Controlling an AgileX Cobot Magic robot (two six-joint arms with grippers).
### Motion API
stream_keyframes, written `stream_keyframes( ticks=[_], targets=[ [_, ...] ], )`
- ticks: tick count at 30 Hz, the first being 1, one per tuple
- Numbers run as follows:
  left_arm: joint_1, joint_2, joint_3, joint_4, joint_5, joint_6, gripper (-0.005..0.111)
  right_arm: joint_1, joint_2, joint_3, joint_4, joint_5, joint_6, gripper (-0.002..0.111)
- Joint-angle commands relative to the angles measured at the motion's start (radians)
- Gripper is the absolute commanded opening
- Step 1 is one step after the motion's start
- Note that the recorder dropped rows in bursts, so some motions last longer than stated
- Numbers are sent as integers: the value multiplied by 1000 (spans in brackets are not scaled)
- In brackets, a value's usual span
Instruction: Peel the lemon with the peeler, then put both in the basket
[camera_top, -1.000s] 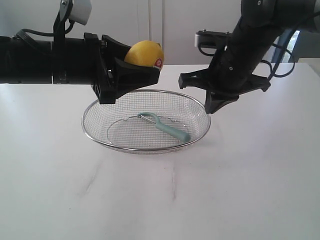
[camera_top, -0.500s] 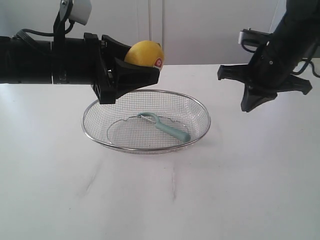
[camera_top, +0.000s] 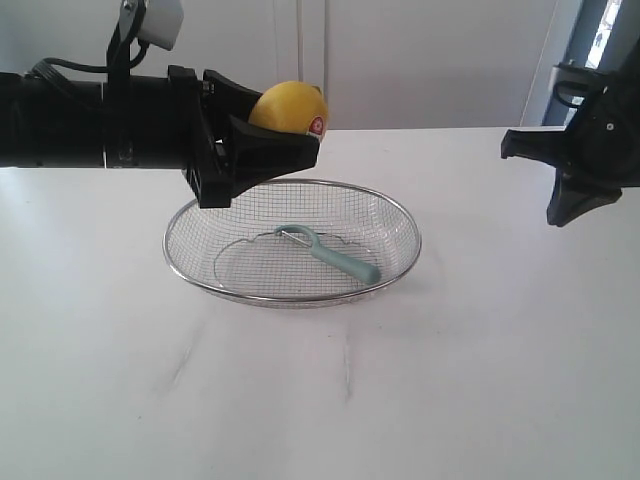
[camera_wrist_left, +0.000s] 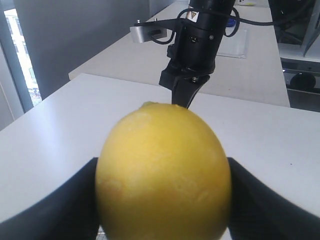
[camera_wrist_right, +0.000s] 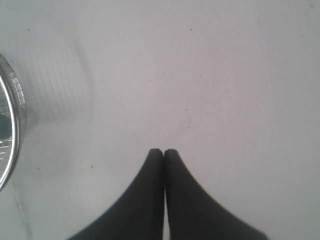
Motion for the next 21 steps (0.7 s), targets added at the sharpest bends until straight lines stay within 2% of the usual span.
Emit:
stream_keyframes(
  ticks=[1,14,21],
  targets=[
    [1,-14,5,-23,20,-1,0,-6,-11,4,-28,5,-3,0],
    [1,-14,5,-23,22,-3,0,-6,-11,4,-25,-6,-3,0],
    [1,-14,-13,-15,-12,-159,0,-6,-11,4,-25,-6,-3,0]
  ],
)
